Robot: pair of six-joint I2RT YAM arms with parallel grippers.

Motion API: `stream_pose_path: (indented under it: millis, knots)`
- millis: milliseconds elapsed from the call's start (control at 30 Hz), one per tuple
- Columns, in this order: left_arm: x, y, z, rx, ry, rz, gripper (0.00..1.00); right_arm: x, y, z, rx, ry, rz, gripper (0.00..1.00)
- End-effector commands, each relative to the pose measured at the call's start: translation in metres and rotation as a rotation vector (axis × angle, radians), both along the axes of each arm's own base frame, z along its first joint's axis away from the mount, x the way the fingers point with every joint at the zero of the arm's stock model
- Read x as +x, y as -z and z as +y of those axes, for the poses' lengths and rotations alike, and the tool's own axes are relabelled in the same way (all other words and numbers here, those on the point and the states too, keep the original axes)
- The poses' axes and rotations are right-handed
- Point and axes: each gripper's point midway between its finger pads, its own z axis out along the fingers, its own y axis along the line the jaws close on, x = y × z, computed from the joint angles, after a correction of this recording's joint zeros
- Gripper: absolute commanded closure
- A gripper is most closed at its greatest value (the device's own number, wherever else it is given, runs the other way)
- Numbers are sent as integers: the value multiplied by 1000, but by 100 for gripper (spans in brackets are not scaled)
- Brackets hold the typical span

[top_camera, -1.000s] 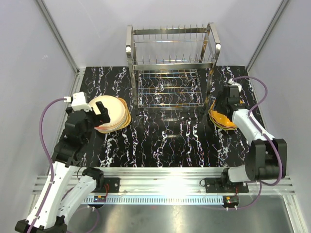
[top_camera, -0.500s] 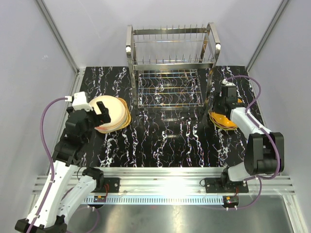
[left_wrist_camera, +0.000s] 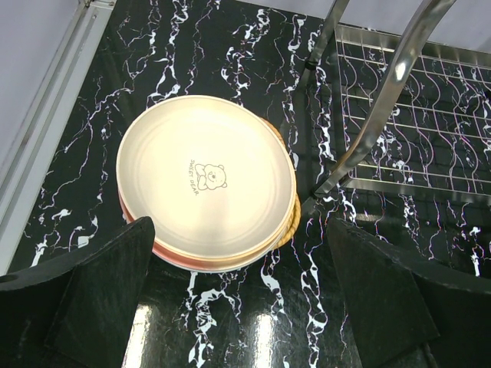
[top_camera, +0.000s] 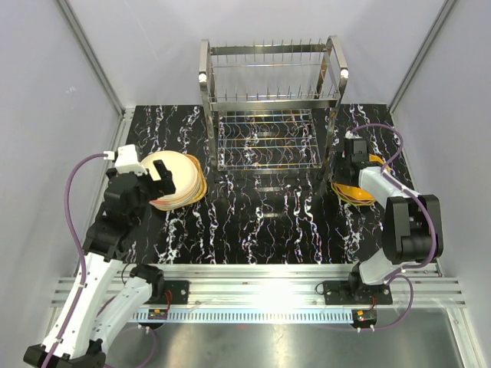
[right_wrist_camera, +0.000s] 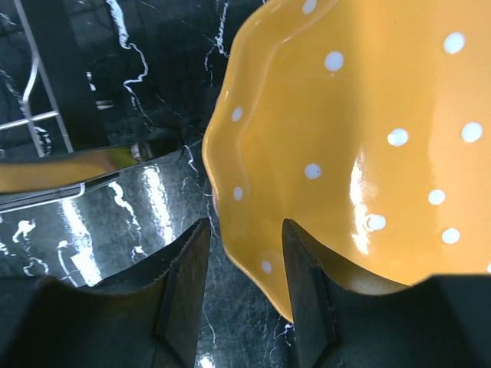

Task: Load the plates into the dish rack
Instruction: Grab a plate with the right arm

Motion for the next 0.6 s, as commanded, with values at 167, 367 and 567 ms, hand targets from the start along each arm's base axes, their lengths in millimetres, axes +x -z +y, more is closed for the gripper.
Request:
stream_pose_path:
  millis: [167,367,567]
  knots:
    - [4,-15,-6,-27,23,-45,1,8,-3,-13,-76,60,-18,53]
    - [4,-14,-7,-28,24,-43,1,7,-4,-11,-85,52,-18,62]
    - [3,-15,-7,-29,27,-45,1,5,0,0,-110,1,5,54]
